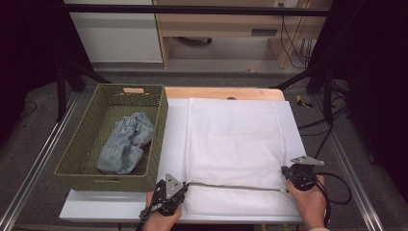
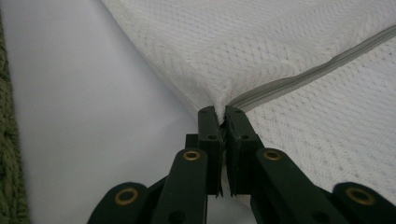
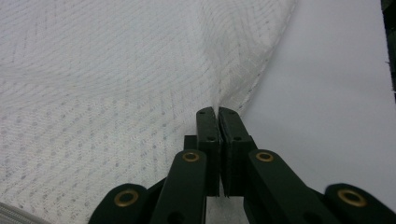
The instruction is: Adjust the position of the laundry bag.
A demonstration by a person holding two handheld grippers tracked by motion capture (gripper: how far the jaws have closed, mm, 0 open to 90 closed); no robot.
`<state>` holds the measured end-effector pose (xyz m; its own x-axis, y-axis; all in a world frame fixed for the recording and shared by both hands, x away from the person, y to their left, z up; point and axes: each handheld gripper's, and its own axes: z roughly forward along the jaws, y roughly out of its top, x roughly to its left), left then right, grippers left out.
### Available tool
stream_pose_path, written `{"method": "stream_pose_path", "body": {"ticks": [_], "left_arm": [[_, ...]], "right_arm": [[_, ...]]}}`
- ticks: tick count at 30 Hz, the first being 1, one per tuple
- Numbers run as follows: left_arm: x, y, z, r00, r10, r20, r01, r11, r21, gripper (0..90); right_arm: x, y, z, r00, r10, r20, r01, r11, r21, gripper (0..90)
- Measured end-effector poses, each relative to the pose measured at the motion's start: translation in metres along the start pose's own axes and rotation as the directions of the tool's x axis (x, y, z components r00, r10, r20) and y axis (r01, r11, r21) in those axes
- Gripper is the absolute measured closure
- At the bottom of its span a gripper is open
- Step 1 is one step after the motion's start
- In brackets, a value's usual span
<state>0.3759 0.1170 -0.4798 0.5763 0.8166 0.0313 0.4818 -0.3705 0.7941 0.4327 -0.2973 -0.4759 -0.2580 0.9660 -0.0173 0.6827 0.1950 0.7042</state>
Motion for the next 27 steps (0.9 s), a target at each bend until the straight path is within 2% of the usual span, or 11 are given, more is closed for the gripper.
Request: {"method": "stream_pose_path", "body": {"ticks": [14, 23, 27], "left_arm": [[0.01, -0.005, -0.014, 0.9998, -0.018, -0.012, 0.017, 0.9998, -0.012, 85.9], [0.018, -0.008, -0.018, 0.9991, -0.038, -0.017, 0.038, 0.9992, -0.01, 85.7], [0.018, -0.008, -0.018, 0.9994, -0.032, -0.011, 0.031, 0.9995, -0.006, 84.1]], "right_arm": [[0.016, 0.006, 0.003, 0.9993, -0.027, -0.024, 0.027, 1.0, -0.007, 88.4], [0.023, 0.005, 0.0, 0.9987, -0.035, -0.037, 0.034, 0.999, -0.014, 88.4], [0.024, 0.006, 0.0, 0.9987, -0.036, -0.035, 0.036, 0.999, -0.013, 88.0]]}}
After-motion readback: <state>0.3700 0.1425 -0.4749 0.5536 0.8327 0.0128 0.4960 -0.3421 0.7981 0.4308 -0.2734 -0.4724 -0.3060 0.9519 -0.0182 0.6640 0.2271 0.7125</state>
